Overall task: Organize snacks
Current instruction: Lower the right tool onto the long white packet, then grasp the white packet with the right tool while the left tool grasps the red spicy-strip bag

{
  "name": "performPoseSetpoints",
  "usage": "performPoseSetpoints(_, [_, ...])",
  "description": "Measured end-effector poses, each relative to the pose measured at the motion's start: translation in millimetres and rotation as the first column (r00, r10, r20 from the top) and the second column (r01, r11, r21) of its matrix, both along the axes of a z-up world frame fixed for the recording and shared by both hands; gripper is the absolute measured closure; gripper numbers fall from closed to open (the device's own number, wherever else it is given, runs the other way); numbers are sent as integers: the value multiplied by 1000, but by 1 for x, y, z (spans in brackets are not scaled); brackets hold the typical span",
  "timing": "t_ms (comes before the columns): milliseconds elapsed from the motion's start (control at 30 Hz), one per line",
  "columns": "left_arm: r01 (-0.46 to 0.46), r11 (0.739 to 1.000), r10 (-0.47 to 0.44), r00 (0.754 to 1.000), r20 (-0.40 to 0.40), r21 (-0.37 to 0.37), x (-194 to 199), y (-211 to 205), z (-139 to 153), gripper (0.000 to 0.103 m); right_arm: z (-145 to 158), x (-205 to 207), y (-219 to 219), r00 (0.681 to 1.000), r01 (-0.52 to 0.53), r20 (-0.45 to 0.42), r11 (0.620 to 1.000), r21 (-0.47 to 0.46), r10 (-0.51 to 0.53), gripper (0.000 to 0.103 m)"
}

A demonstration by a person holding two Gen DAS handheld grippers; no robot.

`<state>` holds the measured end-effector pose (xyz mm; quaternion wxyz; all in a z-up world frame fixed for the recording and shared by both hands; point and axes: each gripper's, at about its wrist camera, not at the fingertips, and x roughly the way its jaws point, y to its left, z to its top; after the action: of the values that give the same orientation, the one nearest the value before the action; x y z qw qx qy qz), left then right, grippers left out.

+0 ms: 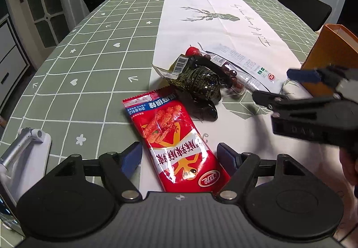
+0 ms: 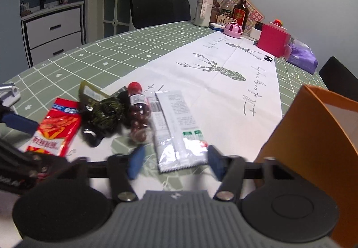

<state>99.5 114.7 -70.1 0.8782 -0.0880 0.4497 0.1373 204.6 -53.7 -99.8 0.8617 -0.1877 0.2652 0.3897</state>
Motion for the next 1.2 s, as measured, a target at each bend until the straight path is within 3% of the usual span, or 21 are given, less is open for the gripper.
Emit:
performPoseSetpoints(100, [13, 1000, -13, 1000, 2, 7, -1, -1, 0, 15, -2, 17, 4, 1000, 11, -3, 1000, -16, -11, 29])
performPoseSetpoints(267, [19, 1000, -19, 1000, 2, 8, -1, -1, 0, 17, -8, 31, 8, 997, 1, -81, 1000, 8, -1, 30])
performPoseSetpoints(333, [22, 1000, -22, 1000, 4, 9, -2, -2, 0, 18, -10, 33, 5, 992, 14, -125, 999, 41, -8, 34])
performPoseSetpoints(467, [24, 1000, -25, 1000, 8, 10, -2, -2, 0, 21, -9, 23, 4, 993, 22, -120, 999, 40, -17, 41])
performPoseSetpoints(933, [96, 995, -96, 995, -2, 1, -14, -18, 3, 25, -8, -55, -51, 960, 241, -151, 970, 14, -236, 43])
performPoseSetpoints(1100, [199, 980, -199, 980, -1, -7, -22, -34, 3, 25, -5, -93, -75, 940, 294, -175, 956, -17, -293, 43])
performPoseSetpoints(1200, [292, 956, -291, 957, 14, -32, -27, -46, 3, 27, -4, -112, -88, 939, 291, -180, 956, -30, -292, 43])
